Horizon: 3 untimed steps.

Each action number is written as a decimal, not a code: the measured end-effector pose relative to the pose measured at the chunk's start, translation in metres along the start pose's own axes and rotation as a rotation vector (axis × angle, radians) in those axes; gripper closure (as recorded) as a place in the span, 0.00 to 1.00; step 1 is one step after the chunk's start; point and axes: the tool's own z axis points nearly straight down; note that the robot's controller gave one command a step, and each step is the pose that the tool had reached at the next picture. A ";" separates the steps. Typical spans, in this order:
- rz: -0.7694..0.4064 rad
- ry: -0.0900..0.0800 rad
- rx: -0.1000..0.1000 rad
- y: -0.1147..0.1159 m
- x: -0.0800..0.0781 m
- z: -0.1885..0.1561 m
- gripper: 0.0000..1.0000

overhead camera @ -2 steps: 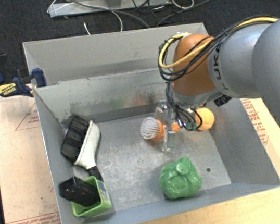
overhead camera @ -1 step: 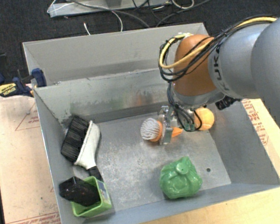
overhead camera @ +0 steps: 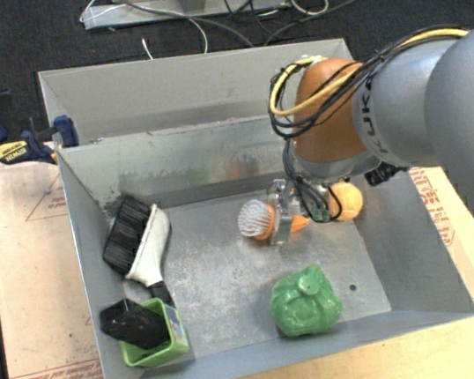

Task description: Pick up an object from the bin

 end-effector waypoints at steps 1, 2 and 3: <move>0.000 0.012 0.002 -0.001 0.004 -0.023 1.00; 0.000 0.005 0.001 0.000 0.001 -0.063 1.00; -0.001 -0.001 0.000 0.000 -0.001 -0.094 1.00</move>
Offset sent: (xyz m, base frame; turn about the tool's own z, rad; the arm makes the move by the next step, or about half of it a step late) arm -0.0035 -0.0002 0.0283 -0.0002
